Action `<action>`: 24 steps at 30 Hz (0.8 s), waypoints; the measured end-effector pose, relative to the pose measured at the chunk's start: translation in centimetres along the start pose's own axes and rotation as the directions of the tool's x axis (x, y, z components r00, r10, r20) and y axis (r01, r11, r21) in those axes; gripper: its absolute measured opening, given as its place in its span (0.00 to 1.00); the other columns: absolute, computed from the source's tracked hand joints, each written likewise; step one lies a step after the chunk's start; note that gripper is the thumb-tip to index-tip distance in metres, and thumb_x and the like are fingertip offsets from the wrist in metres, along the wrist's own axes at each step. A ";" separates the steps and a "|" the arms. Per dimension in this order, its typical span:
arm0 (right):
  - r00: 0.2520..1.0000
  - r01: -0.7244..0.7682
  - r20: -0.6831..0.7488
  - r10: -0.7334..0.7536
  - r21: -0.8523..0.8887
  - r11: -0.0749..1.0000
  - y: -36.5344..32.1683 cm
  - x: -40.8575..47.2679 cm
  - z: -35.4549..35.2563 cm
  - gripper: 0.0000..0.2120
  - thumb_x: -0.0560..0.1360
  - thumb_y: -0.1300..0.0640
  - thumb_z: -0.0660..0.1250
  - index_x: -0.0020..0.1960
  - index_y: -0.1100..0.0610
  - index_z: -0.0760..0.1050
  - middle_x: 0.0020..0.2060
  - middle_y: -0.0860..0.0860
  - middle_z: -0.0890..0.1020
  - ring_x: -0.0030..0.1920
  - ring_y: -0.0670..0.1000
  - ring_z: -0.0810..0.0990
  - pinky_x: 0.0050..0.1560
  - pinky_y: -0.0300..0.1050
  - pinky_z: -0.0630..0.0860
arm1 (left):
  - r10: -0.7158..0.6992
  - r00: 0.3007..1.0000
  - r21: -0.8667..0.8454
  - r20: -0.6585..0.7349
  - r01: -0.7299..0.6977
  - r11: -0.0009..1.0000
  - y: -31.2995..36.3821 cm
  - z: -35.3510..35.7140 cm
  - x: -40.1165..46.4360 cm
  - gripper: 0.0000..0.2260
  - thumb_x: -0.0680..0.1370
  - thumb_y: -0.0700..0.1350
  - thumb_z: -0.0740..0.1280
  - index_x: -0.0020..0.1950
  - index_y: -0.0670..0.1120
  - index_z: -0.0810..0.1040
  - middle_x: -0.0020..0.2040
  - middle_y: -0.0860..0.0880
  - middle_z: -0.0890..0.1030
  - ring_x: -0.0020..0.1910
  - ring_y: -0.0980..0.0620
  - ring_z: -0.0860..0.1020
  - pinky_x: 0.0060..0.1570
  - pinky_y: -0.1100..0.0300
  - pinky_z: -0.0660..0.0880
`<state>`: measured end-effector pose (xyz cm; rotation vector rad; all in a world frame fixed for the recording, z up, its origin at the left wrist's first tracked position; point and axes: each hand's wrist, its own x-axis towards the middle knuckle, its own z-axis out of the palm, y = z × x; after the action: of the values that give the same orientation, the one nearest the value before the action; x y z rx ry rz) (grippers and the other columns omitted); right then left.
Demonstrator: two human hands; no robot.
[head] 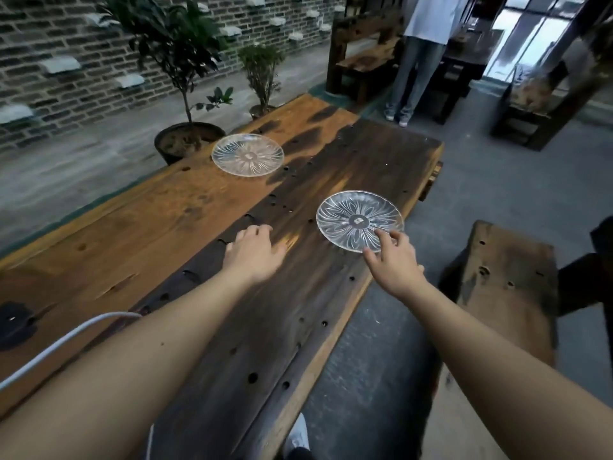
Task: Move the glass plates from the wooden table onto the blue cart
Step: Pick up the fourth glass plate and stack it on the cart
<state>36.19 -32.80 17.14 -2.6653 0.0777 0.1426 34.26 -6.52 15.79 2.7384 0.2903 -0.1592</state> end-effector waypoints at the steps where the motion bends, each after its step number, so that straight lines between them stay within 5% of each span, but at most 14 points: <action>1: 1.000 -0.012 0.013 0.012 -0.002 1.000 0.3 1.0 0.1 0.26 0.78 0.39 0.57 0.74 0.44 0.60 0.75 0.52 0.59 0.75 0.59 0.60 0.67 0.68 0.61 | -0.016 1.000 -0.020 0.020 0.016 1.000 0.4 0.6 1.0 0.27 0.78 0.61 0.57 0.74 0.49 0.65 0.72 0.44 0.70 0.71 0.40 0.67 0.66 0.43 0.66; 24: 0.957 -0.196 0.233 0.170 0.092 0.976 12.9 23.6 3.5 0.28 0.78 0.47 0.59 0.76 0.54 0.60 0.71 0.62 0.63 0.70 0.65 0.67 0.72 0.61 0.64 | -0.373 0.901 -0.263 0.222 0.423 0.867 9.5 13.9 19.2 0.20 0.79 0.55 0.62 0.67 0.45 0.73 0.66 0.43 0.77 0.67 0.41 0.73 0.65 0.54 0.69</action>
<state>58.31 -43.44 5.52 -2.5055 0.2528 0.4835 54.02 -16.96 3.55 2.3088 0.7688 -0.4140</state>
